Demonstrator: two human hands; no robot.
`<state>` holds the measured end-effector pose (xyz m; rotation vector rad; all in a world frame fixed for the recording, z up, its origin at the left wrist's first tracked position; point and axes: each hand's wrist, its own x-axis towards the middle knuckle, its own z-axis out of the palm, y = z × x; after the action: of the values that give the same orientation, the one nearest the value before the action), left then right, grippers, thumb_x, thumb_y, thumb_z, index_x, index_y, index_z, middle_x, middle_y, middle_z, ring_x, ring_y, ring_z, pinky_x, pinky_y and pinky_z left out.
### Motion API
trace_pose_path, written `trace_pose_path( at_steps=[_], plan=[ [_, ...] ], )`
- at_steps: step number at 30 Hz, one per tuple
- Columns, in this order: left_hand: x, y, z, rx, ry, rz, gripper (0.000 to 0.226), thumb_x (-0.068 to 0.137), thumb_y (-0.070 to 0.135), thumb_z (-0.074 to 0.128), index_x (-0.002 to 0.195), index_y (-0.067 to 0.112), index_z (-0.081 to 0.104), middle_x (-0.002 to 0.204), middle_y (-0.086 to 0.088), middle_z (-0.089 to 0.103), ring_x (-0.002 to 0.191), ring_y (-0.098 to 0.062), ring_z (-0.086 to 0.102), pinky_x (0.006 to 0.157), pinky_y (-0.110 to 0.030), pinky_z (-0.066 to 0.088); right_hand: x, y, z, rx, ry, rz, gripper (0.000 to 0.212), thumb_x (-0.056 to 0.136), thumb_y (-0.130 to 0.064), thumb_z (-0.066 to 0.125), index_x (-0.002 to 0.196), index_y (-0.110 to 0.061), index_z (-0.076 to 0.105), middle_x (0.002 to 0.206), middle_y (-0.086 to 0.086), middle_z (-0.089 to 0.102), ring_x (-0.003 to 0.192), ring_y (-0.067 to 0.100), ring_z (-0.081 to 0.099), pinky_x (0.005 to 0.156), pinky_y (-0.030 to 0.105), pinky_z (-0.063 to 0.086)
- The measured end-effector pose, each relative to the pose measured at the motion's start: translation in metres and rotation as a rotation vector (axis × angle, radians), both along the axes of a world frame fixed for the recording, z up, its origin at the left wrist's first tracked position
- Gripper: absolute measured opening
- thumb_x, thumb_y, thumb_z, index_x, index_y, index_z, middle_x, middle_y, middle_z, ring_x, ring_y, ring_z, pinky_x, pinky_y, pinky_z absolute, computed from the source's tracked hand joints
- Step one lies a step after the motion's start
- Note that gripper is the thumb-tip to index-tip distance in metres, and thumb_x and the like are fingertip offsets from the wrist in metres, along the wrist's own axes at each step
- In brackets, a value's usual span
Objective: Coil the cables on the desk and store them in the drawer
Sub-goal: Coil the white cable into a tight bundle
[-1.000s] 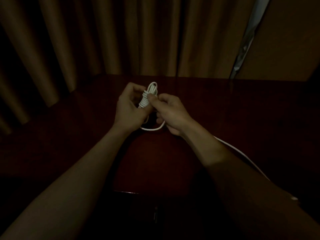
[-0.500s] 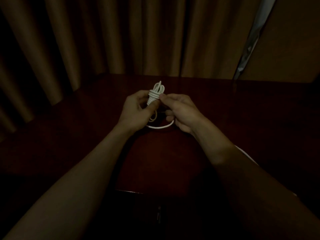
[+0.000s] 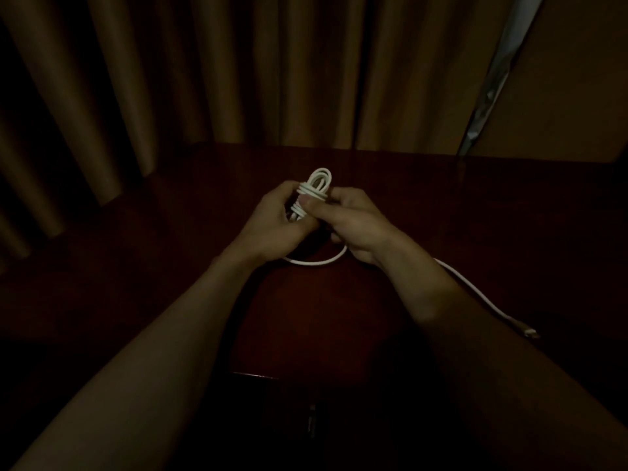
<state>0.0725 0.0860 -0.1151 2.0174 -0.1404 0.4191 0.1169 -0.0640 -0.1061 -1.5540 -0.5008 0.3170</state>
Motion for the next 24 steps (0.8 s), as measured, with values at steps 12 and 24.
trace_pose_path(
  at_steps=[12, 24],
  plan=[
    [-0.001, 0.003, -0.002, -0.048, -0.138, 0.069, 0.042, 0.089, 0.016, 0.082, 0.128, 0.019, 0.069, 0.117, 0.011, 0.074, 0.108, 0.000, 0.070, 0.092, -0.025, 0.059, 0.004, -0.003, 0.002, -0.065, 0.003, -0.107, 0.023, 0.098, -0.032, 0.069, 0.098, -0.009, 0.071, 0.092, 0.006, 0.075, 0.078, 0.013, 0.067, 0.063, 0.024, 0.048],
    [-0.001, 0.005, -0.002, 0.088, -0.044, 0.010, 0.065, 0.083, 0.022, 0.077, 0.144, 0.021, 0.054, 0.127, 0.012, 0.066, 0.113, -0.001, 0.065, 0.094, -0.027, 0.056, -0.005, -0.001, 0.005, -0.081, -0.054, -0.037, 0.029, 0.100, -0.028, 0.066, 0.118, -0.005, 0.071, 0.087, 0.002, 0.073, 0.060, 0.002, 0.063, 0.047, 0.015, 0.041]
  ],
)
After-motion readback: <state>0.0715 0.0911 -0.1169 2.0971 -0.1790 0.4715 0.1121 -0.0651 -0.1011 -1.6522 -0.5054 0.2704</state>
